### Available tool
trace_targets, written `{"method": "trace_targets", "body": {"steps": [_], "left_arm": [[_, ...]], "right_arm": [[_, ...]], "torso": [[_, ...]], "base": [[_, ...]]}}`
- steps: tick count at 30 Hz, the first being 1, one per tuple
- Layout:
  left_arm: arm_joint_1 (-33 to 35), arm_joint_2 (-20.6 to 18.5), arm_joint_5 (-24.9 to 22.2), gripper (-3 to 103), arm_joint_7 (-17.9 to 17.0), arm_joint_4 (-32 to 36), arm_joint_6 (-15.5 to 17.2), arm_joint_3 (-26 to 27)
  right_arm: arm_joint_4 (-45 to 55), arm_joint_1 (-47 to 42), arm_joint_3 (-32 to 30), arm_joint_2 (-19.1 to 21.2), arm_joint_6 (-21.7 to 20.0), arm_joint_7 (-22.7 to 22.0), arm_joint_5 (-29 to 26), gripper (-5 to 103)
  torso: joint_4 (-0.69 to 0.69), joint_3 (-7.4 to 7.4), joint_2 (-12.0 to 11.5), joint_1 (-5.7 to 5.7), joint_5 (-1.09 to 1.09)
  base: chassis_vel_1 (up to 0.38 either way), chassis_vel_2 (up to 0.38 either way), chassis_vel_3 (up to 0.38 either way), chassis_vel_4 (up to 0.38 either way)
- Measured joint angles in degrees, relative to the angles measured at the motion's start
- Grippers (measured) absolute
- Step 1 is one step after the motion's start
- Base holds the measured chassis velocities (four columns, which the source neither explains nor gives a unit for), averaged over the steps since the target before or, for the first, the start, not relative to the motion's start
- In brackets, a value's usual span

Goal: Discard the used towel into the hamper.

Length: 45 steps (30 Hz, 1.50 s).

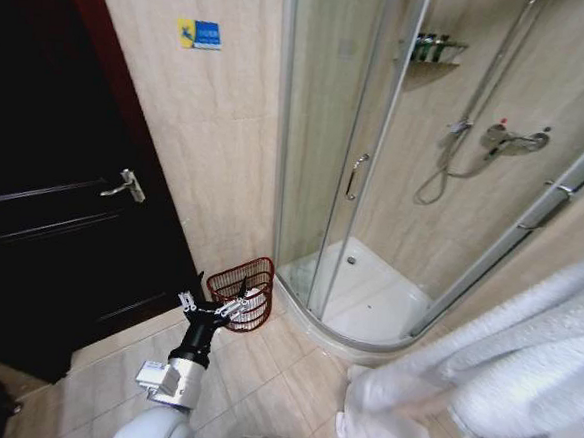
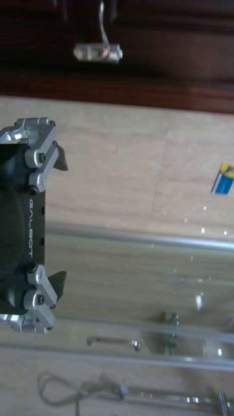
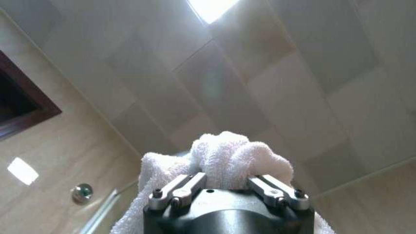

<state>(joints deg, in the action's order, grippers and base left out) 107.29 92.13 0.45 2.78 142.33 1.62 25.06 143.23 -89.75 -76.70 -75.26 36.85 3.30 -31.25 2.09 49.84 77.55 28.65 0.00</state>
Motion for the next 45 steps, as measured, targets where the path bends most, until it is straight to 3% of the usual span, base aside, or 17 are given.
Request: {"method": "trace_targets", "body": {"steps": [15, 20, 45], "left_arm": [[0.0, 0.0, 0.0, 100, 0.0, 0.0, 0.0, 0.0], [0.0, 0.0, 0.0, 100, 0.0, 0.0, 0.0, 0.0], [0.0, 0.0, 0.0, 100, 0.0, 0.0, 0.0, 0.0]], "right_arm": [[0.0, 0.2, -0.1, 0.5, -0.4, 0.0, 0.7, 12], [0.0, 0.0, -0.1, 0.3, -0.4, 0.2, 1.0, 12], [0.0, 0.2, 0.1, -0.2, -0.1, 0.9, 1.5, 12]], "torso": [[0.03, 0.00, 0.0, 0.01, -0.01], [-0.02, 0.00, 0.0, 0.01, 0.00], [0.00, 0.00, 0.0, 0.01, 0.00]], "base": [[0.097, 0.104, 0.090, 0.089], [0.000, 0.000, 0.000, 0.000], [0.032, 0.029, -0.025, -0.029]]}}
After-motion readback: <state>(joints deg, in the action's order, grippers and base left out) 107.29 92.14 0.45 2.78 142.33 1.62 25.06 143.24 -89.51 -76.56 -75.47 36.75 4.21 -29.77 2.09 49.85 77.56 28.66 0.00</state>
